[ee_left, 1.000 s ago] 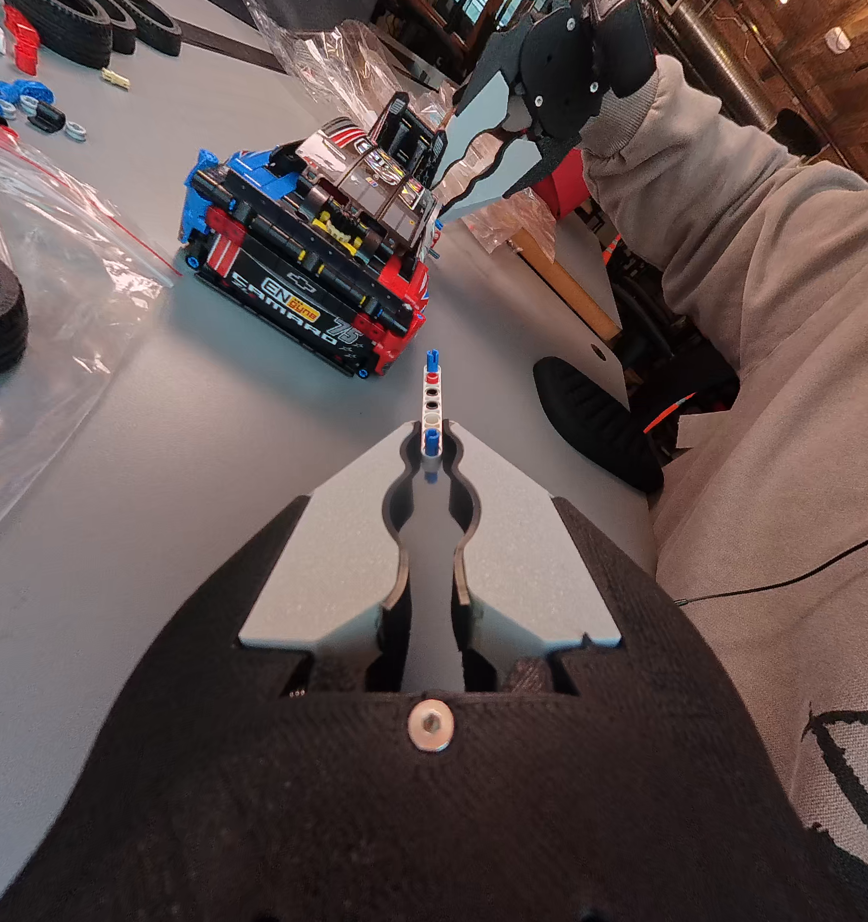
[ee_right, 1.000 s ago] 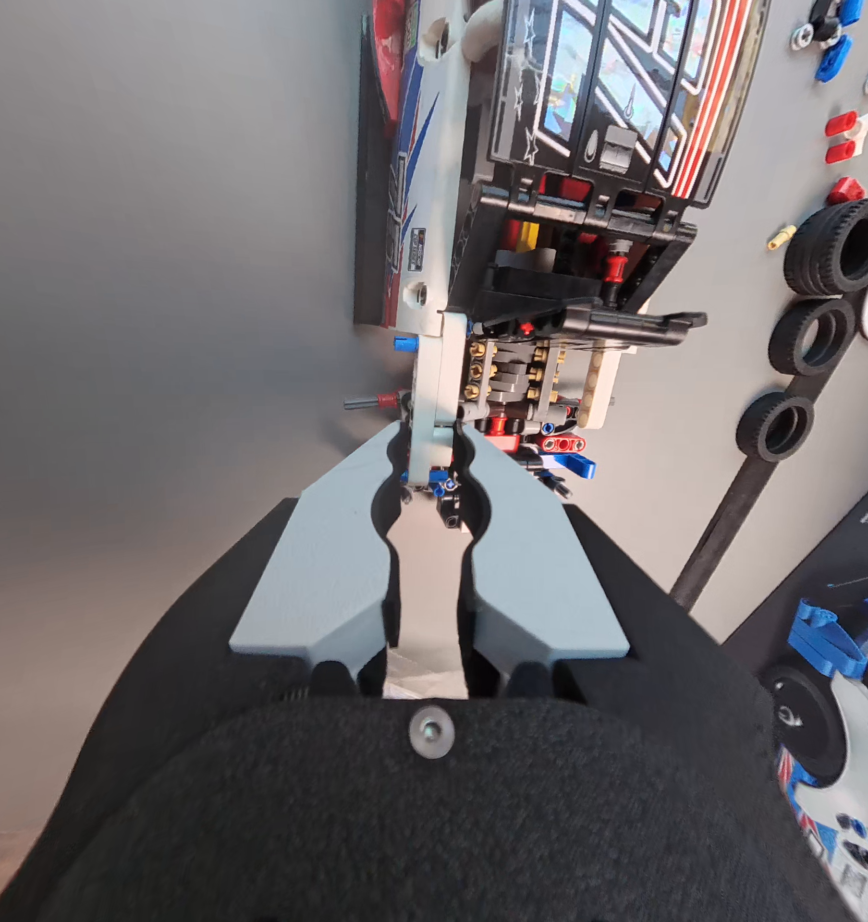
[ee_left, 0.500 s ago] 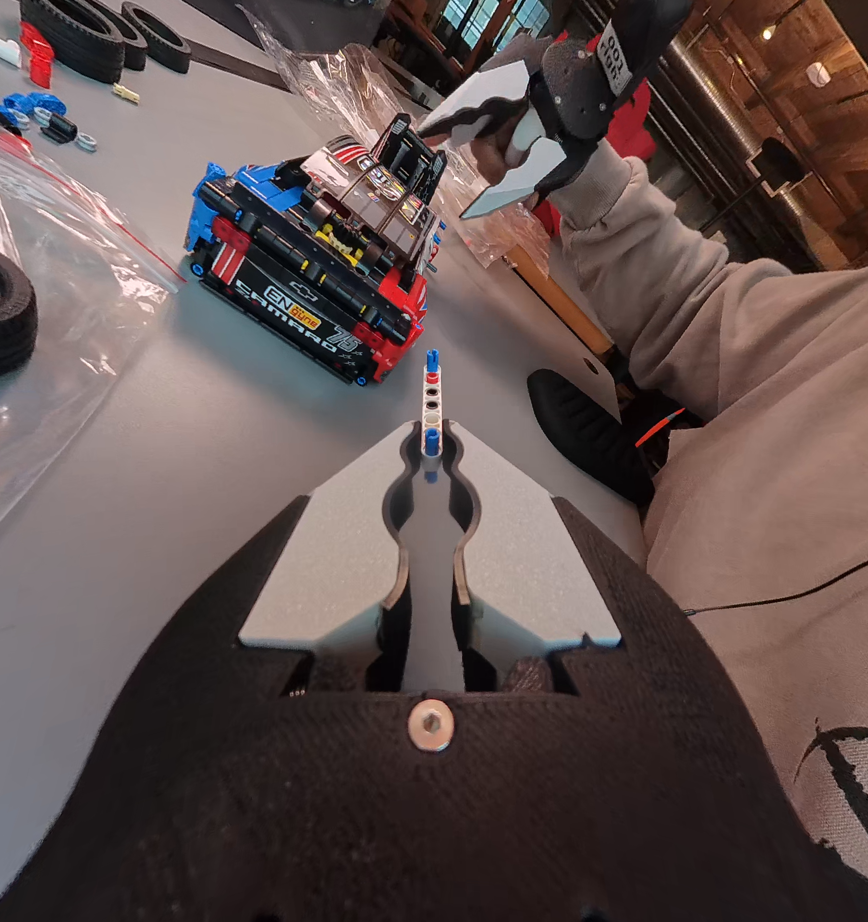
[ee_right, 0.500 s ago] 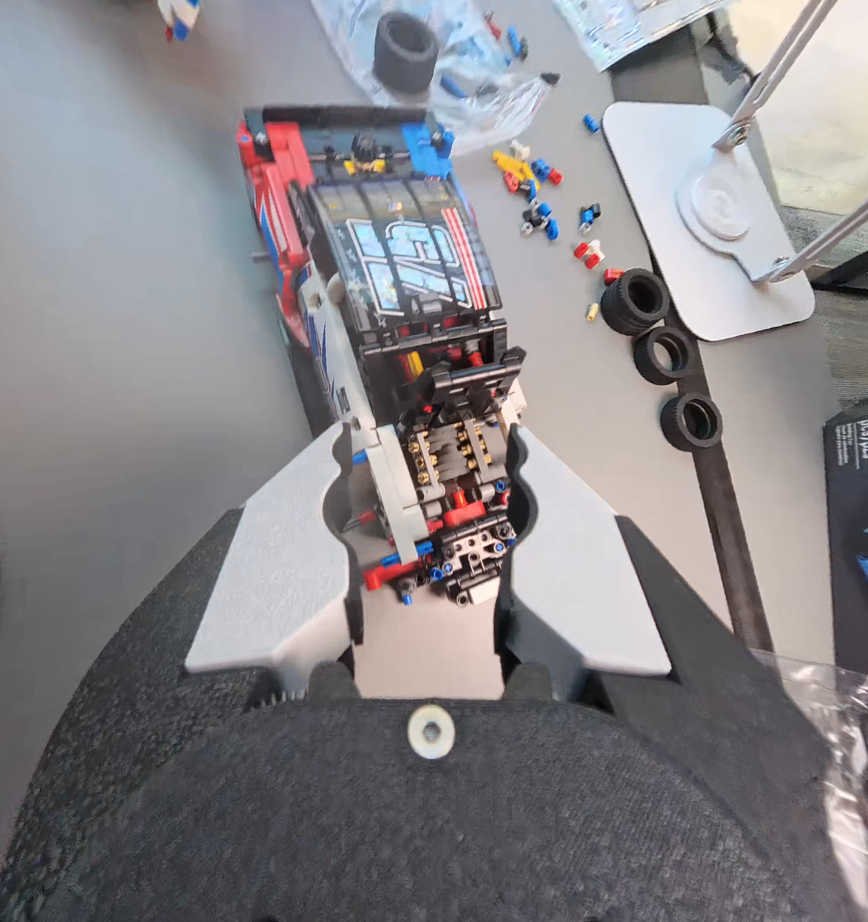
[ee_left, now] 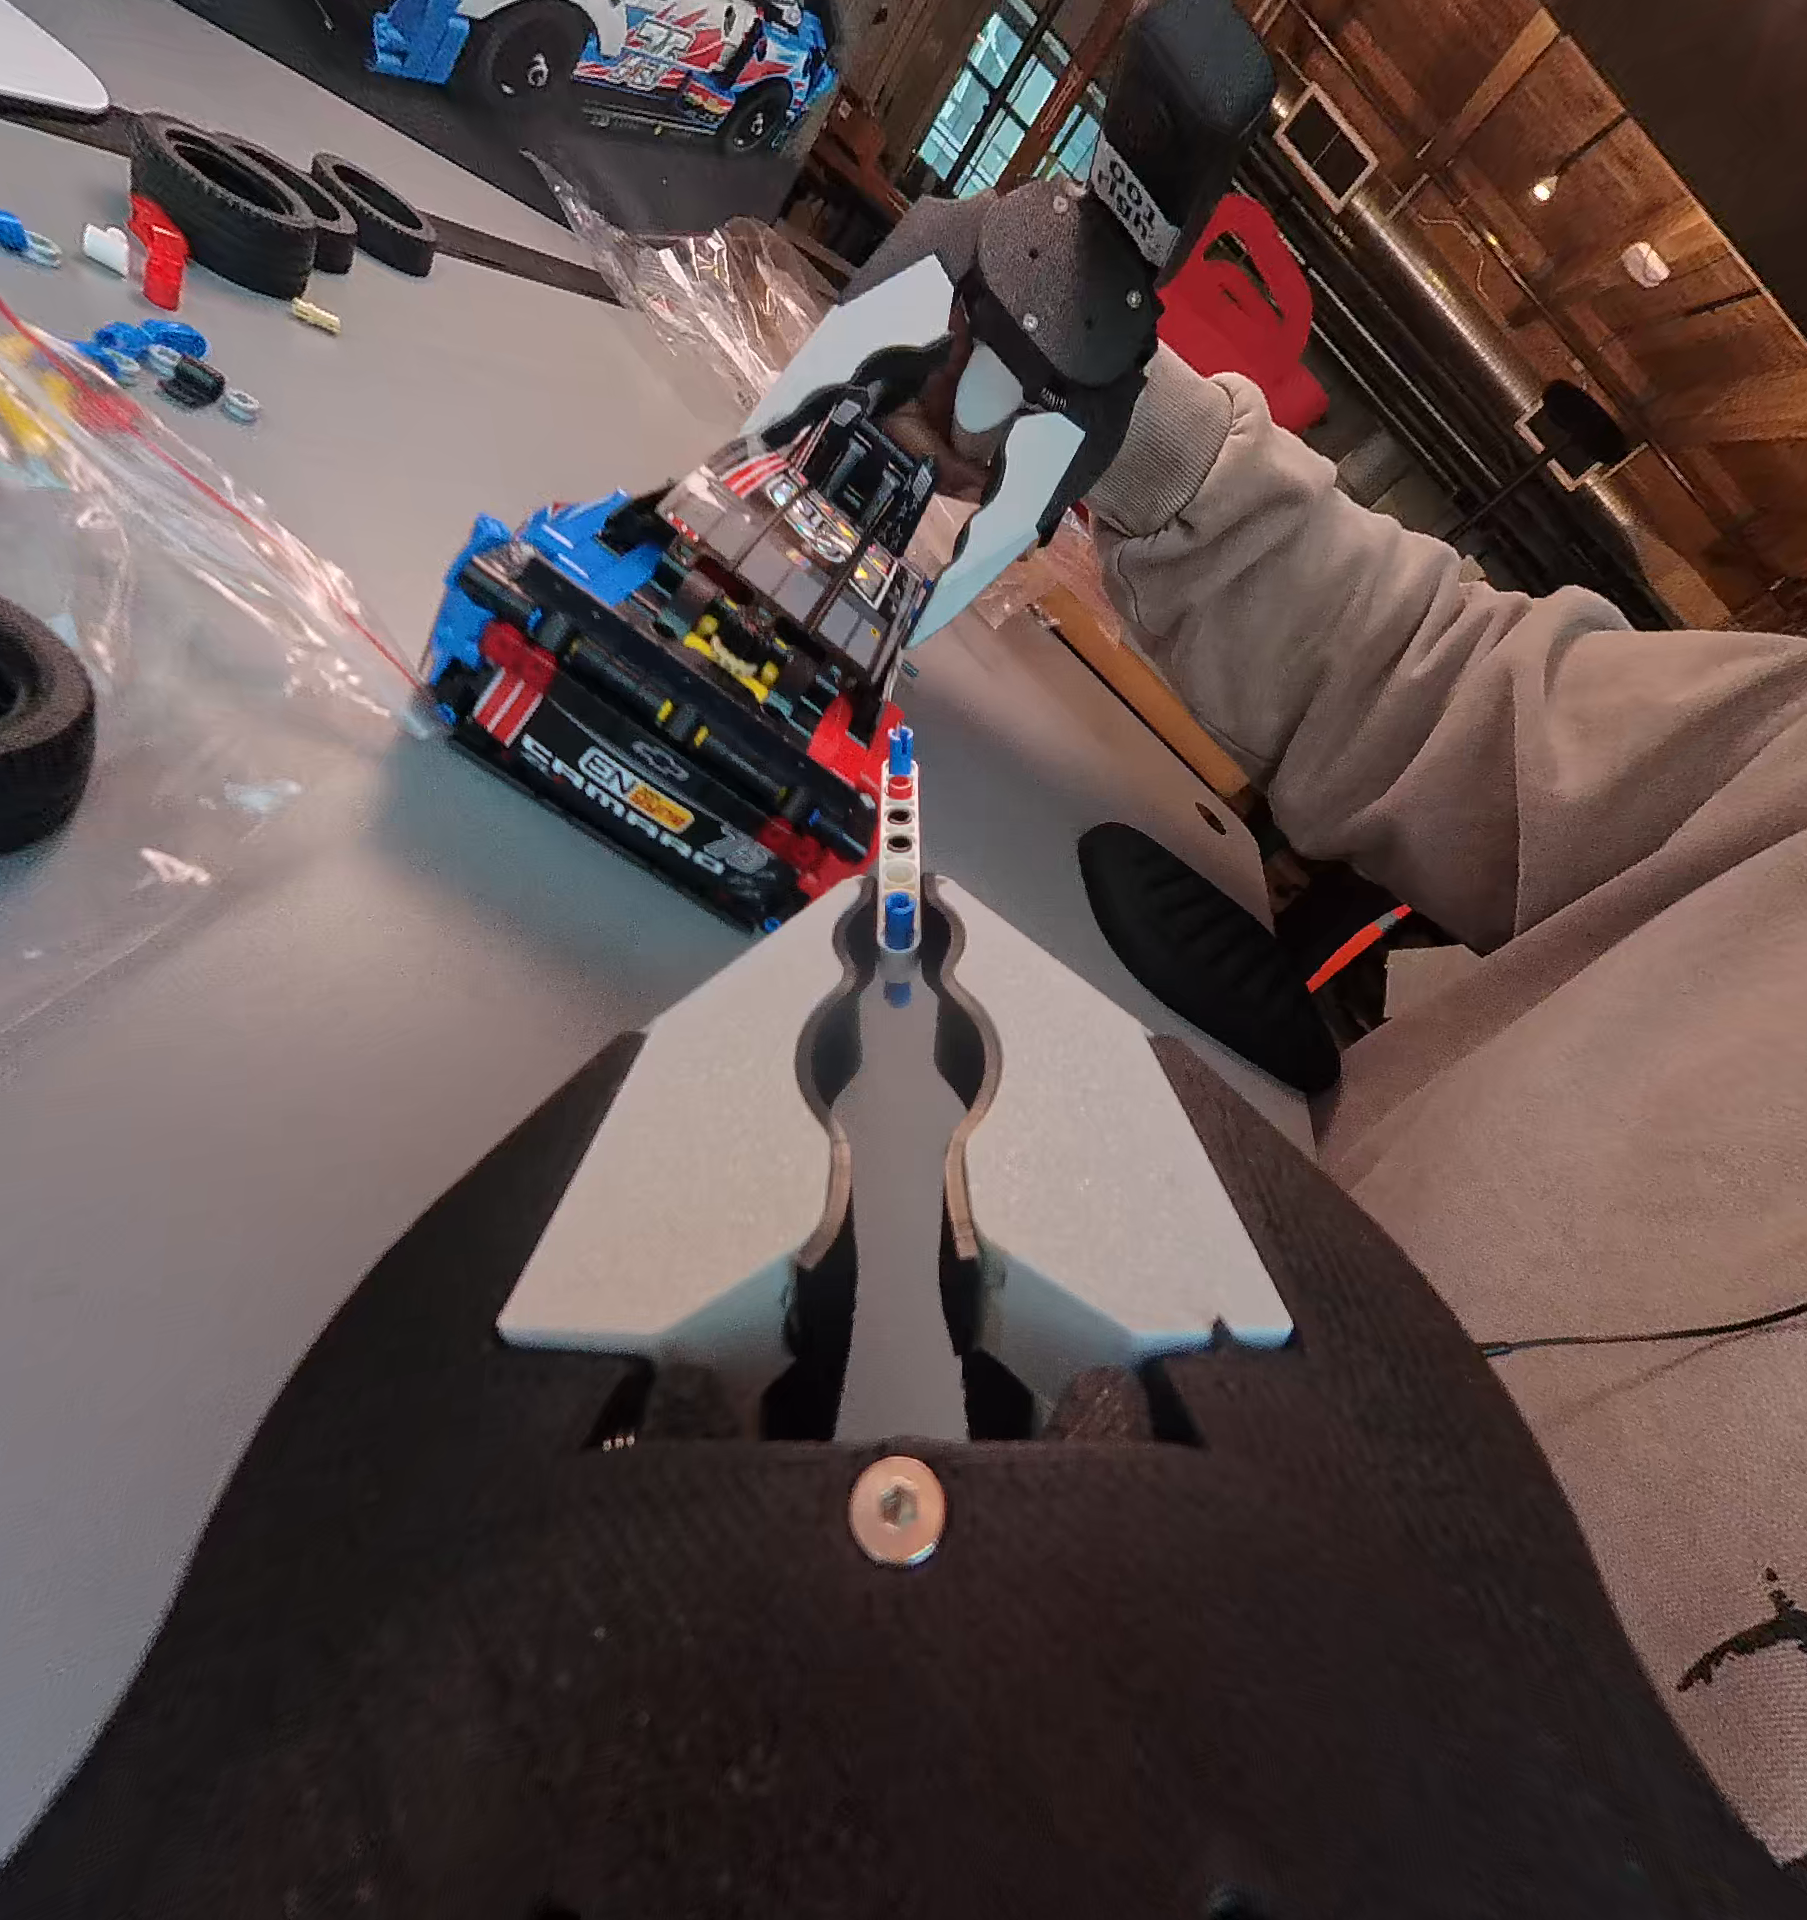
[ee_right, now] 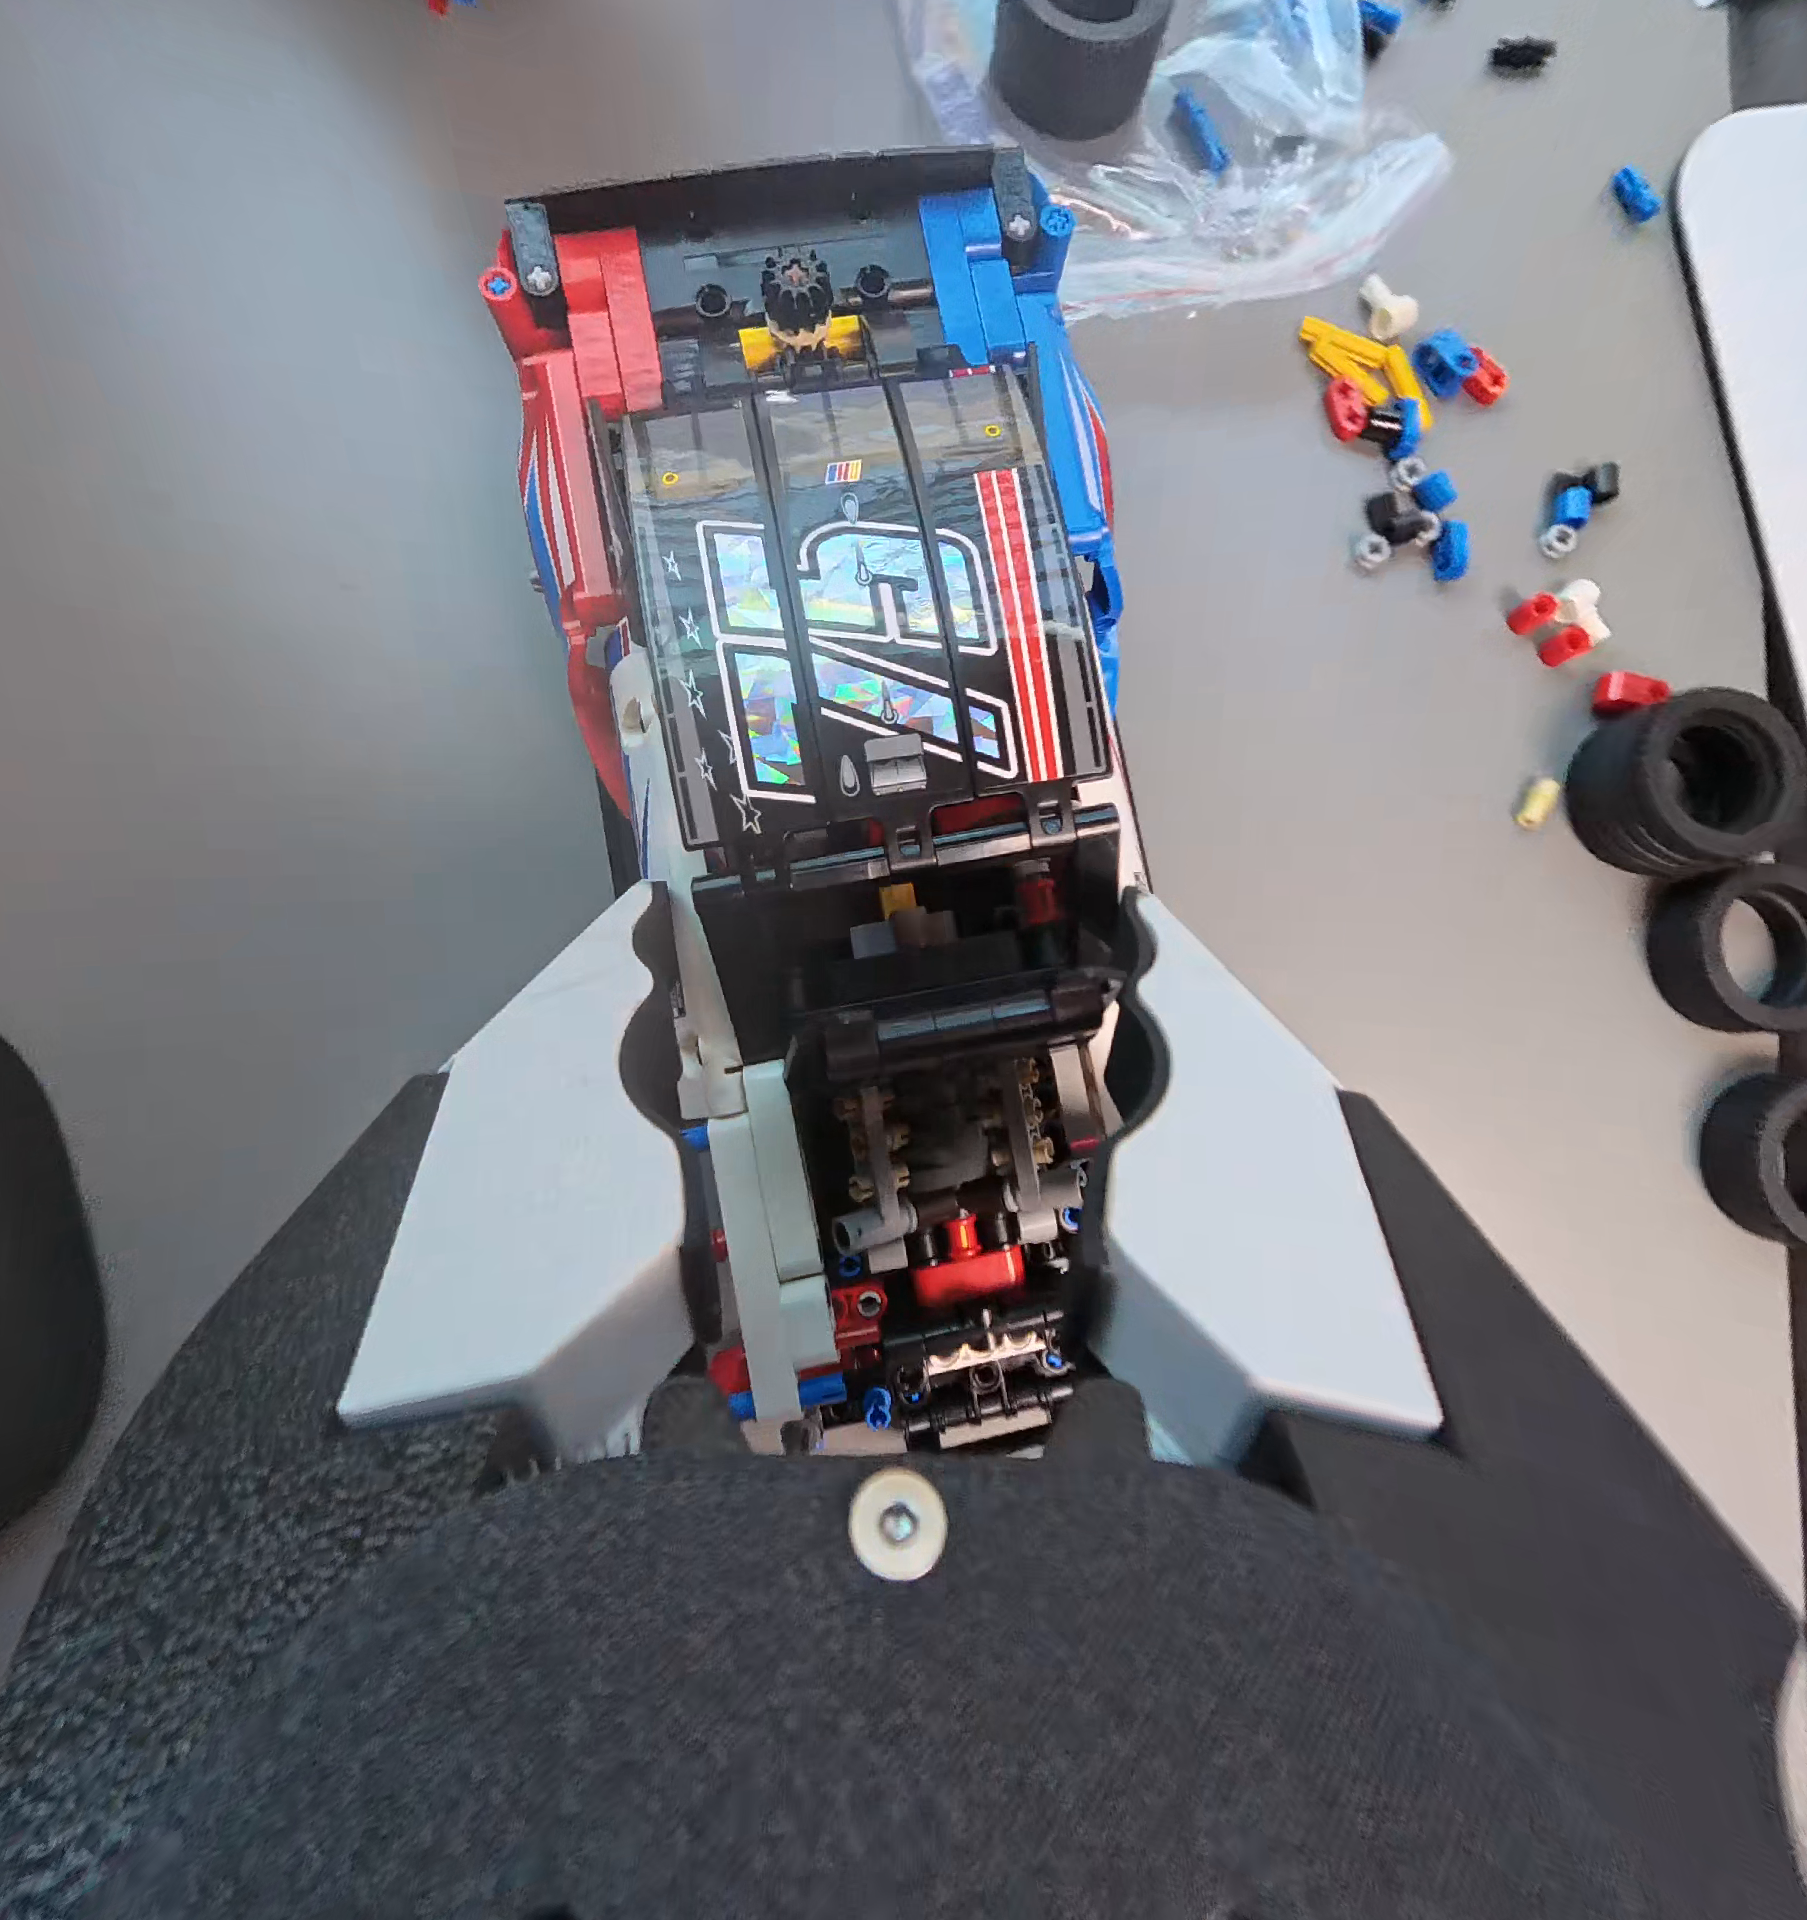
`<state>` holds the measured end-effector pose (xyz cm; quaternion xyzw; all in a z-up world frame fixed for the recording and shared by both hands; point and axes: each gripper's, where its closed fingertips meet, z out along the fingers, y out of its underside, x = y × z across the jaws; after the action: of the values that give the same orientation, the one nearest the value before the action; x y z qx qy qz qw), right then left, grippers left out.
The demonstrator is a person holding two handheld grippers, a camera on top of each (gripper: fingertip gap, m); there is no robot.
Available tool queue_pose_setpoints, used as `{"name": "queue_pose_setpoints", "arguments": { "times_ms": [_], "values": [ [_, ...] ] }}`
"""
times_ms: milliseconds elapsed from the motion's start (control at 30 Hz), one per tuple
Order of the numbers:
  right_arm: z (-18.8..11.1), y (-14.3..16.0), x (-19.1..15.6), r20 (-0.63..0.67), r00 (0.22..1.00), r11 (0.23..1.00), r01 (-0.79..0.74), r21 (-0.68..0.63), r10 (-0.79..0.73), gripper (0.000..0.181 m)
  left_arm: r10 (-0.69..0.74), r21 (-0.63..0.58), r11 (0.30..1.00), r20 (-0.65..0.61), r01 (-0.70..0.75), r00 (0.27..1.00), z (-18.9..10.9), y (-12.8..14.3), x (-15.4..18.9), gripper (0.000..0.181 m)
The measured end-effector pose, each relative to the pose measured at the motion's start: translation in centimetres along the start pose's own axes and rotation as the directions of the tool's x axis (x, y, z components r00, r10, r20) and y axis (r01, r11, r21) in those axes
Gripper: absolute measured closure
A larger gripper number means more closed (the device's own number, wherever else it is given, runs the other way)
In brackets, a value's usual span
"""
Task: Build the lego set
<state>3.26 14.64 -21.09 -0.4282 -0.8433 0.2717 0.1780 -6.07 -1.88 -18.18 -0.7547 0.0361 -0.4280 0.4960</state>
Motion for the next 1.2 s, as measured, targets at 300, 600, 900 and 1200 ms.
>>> {"name": "queue_pose_setpoints", "arguments": {
  "times_ms": [300,600,900,1200],
  "values": [
    [4.1,-6.2,-7.8,0.030,0.998,0.998,0.061,-0.013,-0.060,0.098,-0.063,0.099,0.993,-0.078,0.071,0.995,-1.6,-3.4,2.2,0.176],
    [5.8,-13.4,-13.4,-0.020,1.000,0.981,0.013,0.196,-0.009,0.102,-0.220,0.029,0.974,-0.135,0.226,0.966,-0.8,-4.4,3.0,0.176],
    [-2.6,-12.8,-9.9,-0.368,0.925,0.902,0.234,0.362,-0.092,0.138,-0.255,-0.201,0.956,-0.224,0.212,0.941,3.3,-3.9,6.4,0.176],
    [-2.5,-10.8,-9.1,-0.425,0.891,0.917,0.294,0.268,-0.161,0.148,-0.262,-0.354,0.920,-0.236,0.168,0.936,8.1,-3.2,7.9,0.176]
  ]
}}
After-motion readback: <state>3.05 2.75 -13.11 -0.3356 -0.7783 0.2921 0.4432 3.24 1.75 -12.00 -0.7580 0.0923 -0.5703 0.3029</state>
